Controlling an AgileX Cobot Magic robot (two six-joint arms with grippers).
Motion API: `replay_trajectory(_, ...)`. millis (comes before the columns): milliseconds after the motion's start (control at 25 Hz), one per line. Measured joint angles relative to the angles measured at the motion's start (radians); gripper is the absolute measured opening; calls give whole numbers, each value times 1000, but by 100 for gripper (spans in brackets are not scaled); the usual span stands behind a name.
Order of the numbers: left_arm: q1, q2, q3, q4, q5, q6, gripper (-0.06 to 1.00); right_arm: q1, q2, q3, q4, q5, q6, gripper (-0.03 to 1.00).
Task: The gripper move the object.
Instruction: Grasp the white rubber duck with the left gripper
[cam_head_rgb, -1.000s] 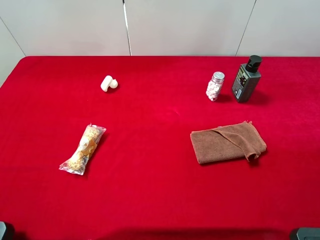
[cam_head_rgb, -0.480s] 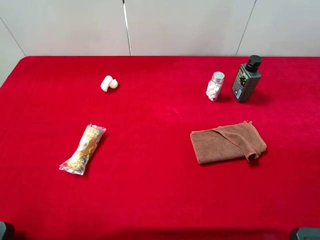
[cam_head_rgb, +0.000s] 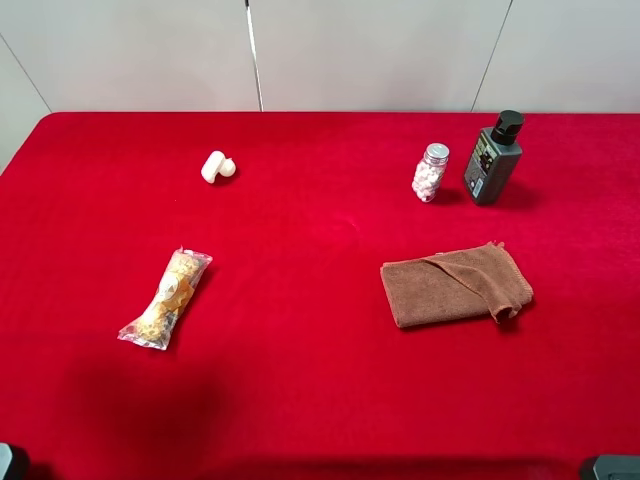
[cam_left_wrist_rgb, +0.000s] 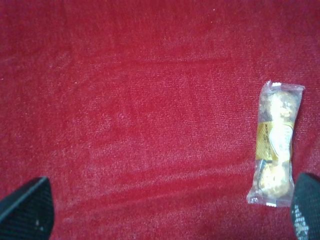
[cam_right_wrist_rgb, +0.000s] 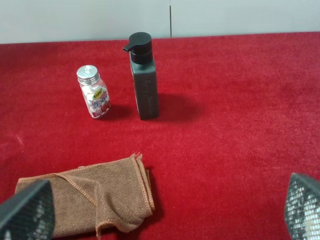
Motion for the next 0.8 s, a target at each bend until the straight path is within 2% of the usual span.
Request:
replay_trajectory(480,0,403,-197,-56,-98,37,94,0,0,0,0,0,0,69)
replay_trajectory(800,-13,611,-330,-63,-129,51,94,0,0,0,0,0,0,69)
